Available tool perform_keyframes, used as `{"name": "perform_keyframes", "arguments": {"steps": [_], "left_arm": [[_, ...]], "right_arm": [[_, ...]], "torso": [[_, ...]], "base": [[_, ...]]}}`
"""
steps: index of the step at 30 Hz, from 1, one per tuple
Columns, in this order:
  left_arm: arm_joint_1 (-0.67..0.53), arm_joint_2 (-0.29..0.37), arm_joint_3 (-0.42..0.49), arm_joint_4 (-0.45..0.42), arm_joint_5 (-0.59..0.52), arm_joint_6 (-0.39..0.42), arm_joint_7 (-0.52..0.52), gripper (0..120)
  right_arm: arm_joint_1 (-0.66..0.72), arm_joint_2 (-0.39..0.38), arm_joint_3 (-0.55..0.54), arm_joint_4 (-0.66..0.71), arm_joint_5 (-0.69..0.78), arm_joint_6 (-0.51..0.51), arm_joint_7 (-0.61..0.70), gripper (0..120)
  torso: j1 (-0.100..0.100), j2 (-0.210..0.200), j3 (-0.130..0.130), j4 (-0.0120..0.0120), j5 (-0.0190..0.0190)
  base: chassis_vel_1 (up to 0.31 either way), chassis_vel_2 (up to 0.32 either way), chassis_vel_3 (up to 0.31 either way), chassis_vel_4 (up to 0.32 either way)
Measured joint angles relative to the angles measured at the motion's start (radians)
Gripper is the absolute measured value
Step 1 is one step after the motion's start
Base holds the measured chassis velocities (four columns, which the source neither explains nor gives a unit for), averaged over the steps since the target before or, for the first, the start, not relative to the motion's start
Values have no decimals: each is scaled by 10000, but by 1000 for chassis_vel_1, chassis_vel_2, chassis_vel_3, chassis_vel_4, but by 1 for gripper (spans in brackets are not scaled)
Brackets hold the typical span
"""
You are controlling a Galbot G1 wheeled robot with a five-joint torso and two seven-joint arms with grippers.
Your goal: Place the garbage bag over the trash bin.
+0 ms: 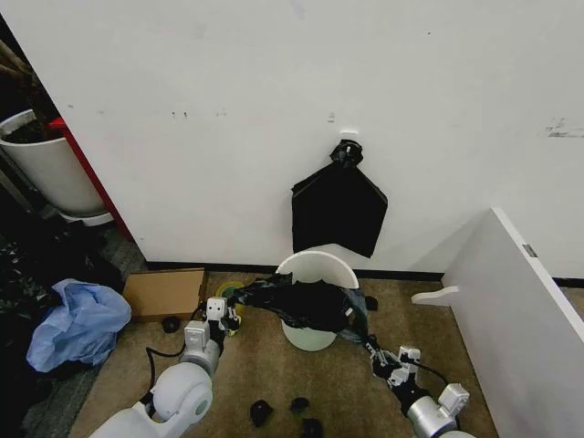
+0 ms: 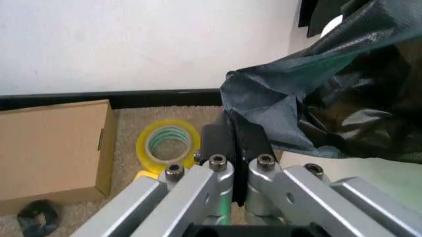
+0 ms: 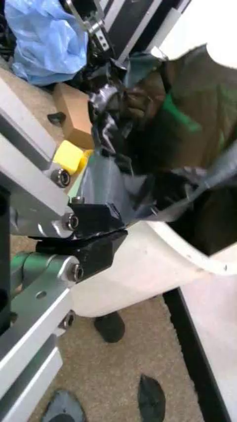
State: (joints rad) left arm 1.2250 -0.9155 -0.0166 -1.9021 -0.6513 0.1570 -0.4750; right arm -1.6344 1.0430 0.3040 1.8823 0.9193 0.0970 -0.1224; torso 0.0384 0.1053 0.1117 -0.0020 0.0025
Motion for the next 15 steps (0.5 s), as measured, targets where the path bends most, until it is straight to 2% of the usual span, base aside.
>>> {"name": "perform_keyframes", "arguments": {"steps": [6, 15], "left_arm": [[305, 222, -76, -77, 300, 216, 3, 0], [183, 270, -86, 173, 458, 297, -7, 0]], "right_arm": [[-35, -104, -150, -457, -1536, 33, 265, 0], [439, 51, -295, -1000, -2111, 74, 949, 0]], "torso": [[0, 0, 0, 1, 0], [0, 0, 0, 1, 1]], "base": [[0, 0, 0, 0], [0, 0, 0, 0]]}}
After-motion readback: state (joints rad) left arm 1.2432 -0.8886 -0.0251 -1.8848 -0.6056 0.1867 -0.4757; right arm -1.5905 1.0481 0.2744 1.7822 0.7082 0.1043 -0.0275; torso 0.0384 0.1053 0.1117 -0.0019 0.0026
